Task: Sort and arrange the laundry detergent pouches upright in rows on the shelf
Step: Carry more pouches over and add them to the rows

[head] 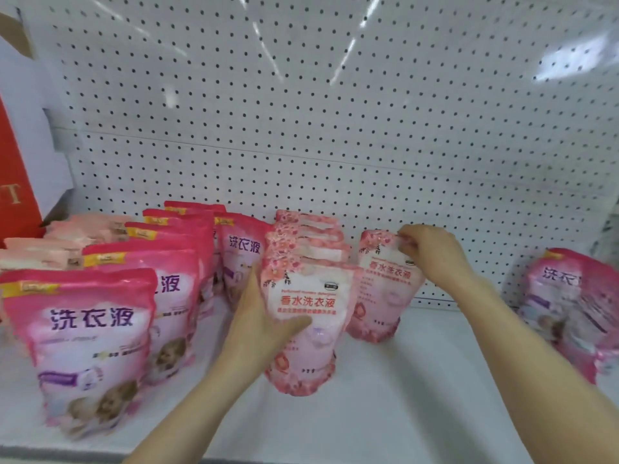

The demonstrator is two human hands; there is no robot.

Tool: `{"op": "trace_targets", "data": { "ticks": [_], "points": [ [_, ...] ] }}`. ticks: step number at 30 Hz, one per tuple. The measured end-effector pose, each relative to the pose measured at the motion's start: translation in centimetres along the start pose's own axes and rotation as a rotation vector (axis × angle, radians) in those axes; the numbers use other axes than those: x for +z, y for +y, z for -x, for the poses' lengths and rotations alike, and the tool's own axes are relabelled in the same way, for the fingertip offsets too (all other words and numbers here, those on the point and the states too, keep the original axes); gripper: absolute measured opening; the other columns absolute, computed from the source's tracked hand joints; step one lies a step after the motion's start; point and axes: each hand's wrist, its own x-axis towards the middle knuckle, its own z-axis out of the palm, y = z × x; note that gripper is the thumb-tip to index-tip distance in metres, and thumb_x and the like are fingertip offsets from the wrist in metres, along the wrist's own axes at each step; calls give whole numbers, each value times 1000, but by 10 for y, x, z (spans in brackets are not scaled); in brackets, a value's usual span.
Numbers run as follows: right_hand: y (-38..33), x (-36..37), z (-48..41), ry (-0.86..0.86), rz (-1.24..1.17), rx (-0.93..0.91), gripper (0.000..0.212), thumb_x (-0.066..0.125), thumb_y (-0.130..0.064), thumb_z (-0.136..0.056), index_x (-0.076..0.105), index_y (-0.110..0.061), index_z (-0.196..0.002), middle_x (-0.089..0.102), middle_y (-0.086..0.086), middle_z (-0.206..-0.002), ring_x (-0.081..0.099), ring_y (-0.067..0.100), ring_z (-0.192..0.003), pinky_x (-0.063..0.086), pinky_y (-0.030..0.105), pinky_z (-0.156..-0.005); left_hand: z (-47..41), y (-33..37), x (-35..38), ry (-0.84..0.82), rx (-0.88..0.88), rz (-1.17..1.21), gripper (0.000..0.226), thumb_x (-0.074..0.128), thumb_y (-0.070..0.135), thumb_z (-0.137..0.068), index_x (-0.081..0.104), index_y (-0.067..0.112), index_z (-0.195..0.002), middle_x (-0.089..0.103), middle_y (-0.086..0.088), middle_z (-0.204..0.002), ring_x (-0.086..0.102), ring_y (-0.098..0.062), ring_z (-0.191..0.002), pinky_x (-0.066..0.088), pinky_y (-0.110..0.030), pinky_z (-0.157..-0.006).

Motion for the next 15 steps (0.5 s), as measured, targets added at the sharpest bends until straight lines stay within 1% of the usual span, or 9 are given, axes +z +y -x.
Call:
{"op": "trace_targets", "data": {
  "ticks": [1, 2, 4, 6, 7, 9, 11, 12, 15],
  "points": [
    [11, -2, -3, 0, -6, 9, 8, 58, -15, -94, 64, -15, -89, 68, 5, -85, 64, 31, -82, 51, 38, -71, 0, -9, 7, 5, -48, 8, 85, 87, 28, -60, 33, 54, -120, 61, 19, -120, 58, 5, -109, 51, -35, -95],
    [22, -3, -8, -26, -23, 24, 10, 58, -15, -93, 63, -17, -85, 68, 4, -81, 63, 30, -79, 52, 38, -70, -1, -16, 12, 0, -82, 9, 79, 88, 27, -61, 37, 52, -115, 64, 19, -113, 61, 4, -103, 54, -34, -90],
    [38, -7, -16, -160, -20, 36, 14, 59, -16, -94, 59, -24, -82, 67, 3, -82, 63, 27, -80, 52, 38, -72, -3, -26, 21, 6, -137, 50, 77, 89, 27, -61, 41, 45, -119, 68, 14, -111, 66, -5, -101, 56, -33, -83],
    [41, -13, -24, -257, 23, 6, 4, 59, -23, -95, 61, -25, -92, 69, 1, -91, 65, 25, -87, 53, 38, -77, -7, -31, 25, 15, -156, 95, 80, 90, 29, -58, 44, 36, -123, 70, 10, -110, 67, -9, -100, 56, -32, -81],
    [36, -17, -28, -255, 19, -20, 10, 61, -31, -94, 64, -25, -102, 69, -1, -97, 65, 23, -91, 52, 37, -80, -8, -31, 26, 15, -158, 110, 84, 90, 35, -53, 44, 36, -124, 70, 11, -110, 67, -8, -100, 57, -33, -82],
    [15, -21, -41, -159, -44, -95, 30, 62, -41, -93, 63, -27, -118, 67, -5, -108, 63, 20, -99, 50, 37, -85, -9, -31, 28, -6, -156, 118, 90, 88, 43, -49, 42, 38, -127, 69, 14, -112, 67, -5, -100, 56, -31, -82],
    [-18, -14, -58, -88, -134, -153, 31, 61, -37, -94, 63, -27, -124, 68, -8, -112, 62, 19, -106, 49, 37, -89, -9, -30, 28, -38, -144, 126, 90, 90, 37, -55, 41, 37, -130, 69, 17, -113, 66, -2, -101, 55, -23, -77],
    [-34, -6, -68, -93, -166, -175, 30, 60, -33, -95, 64, -26, -123, 69, -7, -113, 63, 20, -106, 50, 36, -89, -9, -30, 28, -61, -137, 136, 87, 90, 30, -59, 41, 35, -131, 69, 17, -112, 66, -2, -101, 55, -19, -74],
    [-70, 26, -91, -239, -186, -174, 30, 65, -27, -92, 68, -20, -121, 71, 1, -113, 65, 23, -105, 53, 38, -91, -10, -30, 23, -157, -141, 143, 84, 87, 23, -61, 43, 30, -132, 69, 20, -112, 66, 1, -101, 53, -14, -72]
  ]
}}
